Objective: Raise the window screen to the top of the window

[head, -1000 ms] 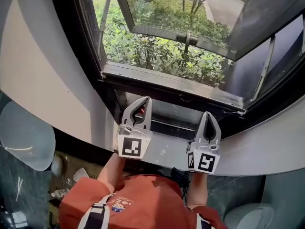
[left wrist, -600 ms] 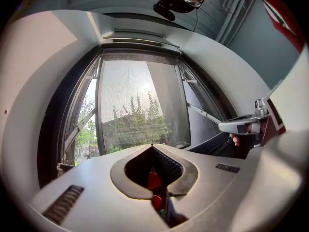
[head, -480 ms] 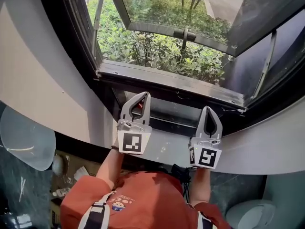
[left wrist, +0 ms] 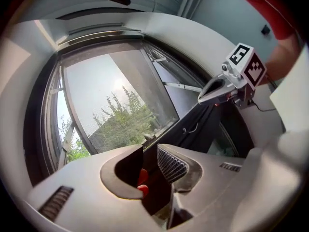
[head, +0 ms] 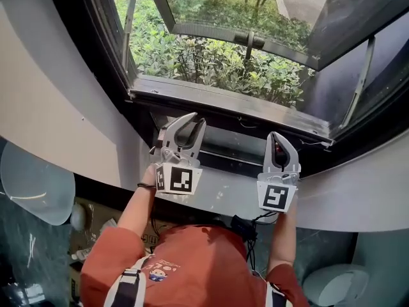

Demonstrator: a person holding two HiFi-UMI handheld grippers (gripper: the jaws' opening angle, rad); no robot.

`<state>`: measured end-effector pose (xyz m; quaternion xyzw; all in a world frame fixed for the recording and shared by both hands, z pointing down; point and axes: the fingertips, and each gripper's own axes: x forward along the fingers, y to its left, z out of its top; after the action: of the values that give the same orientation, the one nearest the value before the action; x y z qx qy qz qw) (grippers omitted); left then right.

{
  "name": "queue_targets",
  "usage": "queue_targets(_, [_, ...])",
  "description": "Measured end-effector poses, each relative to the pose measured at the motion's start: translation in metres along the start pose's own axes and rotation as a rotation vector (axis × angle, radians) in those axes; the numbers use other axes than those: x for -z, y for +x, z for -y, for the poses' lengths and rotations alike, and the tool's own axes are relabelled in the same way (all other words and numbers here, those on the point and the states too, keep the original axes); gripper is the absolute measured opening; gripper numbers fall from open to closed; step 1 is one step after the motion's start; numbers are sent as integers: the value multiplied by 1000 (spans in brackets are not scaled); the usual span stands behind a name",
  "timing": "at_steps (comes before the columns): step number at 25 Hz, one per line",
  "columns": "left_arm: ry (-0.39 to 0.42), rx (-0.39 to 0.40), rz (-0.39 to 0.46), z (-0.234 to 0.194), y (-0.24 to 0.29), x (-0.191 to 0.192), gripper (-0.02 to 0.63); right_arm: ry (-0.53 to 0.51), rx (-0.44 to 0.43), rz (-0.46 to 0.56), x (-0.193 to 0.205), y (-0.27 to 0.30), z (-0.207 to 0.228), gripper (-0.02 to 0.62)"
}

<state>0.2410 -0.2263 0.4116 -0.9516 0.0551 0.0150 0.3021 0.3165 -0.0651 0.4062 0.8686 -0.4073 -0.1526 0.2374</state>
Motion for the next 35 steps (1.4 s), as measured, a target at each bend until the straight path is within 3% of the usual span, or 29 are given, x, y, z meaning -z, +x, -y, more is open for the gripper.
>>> queue_targets(1, [38, 11, -18, -1, 1, 4, 82, -46, -32, -23, 4, 4, -4, 17])
queue_targets(2, [75, 21, -34, -2, 3, 8, 91, -92, -65, -45, 9, 7, -7, 91])
queue_targets(3, [110, 31, -50, -3, 4, 11, 97, -140, -90, -65, 13, 10, -9, 105])
queue_targets(6, [218, 65, -97, -3, 8, 21, 110, -265, -116, -105, 25, 12, -12, 109])
queue_targets(10, [373, 103, -164, 1, 13, 34, 120, -359, -136, -172, 40, 14, -13, 128])
queue_targets(15, [568, 104, -253, -3, 23, 43, 124, -511, -134, -273, 57, 15, -10, 155])
queue_targets(20, [698, 109, -301, -1, 24, 43, 127, -605, -108, -336, 64, 17, -6, 164])
queue_targets(31, [777, 181, -373, 2, 23, 52, 124, -668, -95, -385, 69, 19, -4, 166])
queue_targets(35, [832, 254, -460, 6, 22, 59, 94, -693, -148, -441, 72, 19, -8, 167])
